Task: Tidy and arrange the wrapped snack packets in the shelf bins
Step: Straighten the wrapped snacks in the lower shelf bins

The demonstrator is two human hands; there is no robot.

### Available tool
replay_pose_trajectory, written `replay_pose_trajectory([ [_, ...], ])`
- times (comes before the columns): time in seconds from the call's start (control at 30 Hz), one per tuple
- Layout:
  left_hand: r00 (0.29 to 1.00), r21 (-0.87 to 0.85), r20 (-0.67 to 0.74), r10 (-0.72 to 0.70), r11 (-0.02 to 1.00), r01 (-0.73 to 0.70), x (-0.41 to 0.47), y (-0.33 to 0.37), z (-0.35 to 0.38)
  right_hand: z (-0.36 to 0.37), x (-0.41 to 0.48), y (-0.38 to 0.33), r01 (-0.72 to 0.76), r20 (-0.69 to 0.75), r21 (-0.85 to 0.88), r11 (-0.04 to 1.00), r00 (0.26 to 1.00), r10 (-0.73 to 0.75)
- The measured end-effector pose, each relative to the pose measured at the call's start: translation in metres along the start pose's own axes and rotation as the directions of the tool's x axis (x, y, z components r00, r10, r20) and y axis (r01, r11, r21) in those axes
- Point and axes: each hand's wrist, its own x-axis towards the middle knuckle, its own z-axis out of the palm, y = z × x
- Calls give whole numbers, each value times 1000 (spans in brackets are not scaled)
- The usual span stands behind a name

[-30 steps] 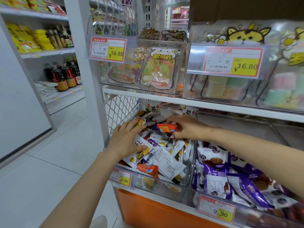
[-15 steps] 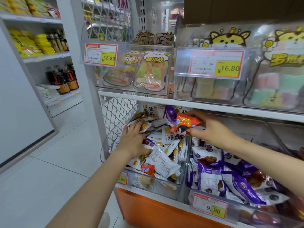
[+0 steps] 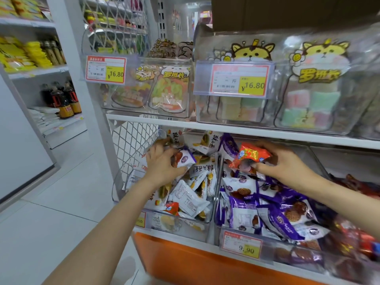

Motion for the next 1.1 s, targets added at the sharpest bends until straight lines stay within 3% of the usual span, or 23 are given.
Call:
replay_pose_trajectory([
  [0.07, 998, -112, -8, 64, 992, -65, 0, 19, -3, -5, -6, 4, -14, -12, 50, 999, 1000, 14],
  [0.2, 975, -168, 77, 206, 967, -191, -12, 69, -3, -17, -21, 17, -70, -44, 117, 991, 996, 75],
  [0.37, 946, -283, 19, 324, 909, -306, -26, 125, 10, -37, -39, 33, -128, -136, 199, 972, 978, 157],
  [0.47, 944, -142, -7, 329, 935, -326, -29, 143, 25, -43, -44, 47, -190, -141, 162, 968, 967, 213],
  [0.57, 923, 16, 81, 375, 926, -378, -34, 150, 41, -46, -52, 58, -241, -165, 83, 967, 954, 252],
  [0.7, 902, 58, 120, 414, 905, -422, -40, 156, 57, -58, -67, 73, -280, -300, 85, 956, 908, 293],
  [0.77, 888, 100, 180, 423, 890, -444, -39, 157, 59, -69, -76, 79, -253, -373, 164, 953, 879, 298],
  [0.9, 878, 120, 261, 402, 888, -443, -38, 157, 59, -98, -94, 88, -215, -536, 248, 944, 781, 319],
  [1.03, 872, 153, 269, 409, 876, -457, -45, 156, 61, -119, -104, 107, -326, -633, 210, 922, 673, 382],
  [1.1, 882, 137, 214, 421, 881, -453, -49, 155, 63, -121, -106, 114, -435, -574, 120, 892, 703, 420],
])
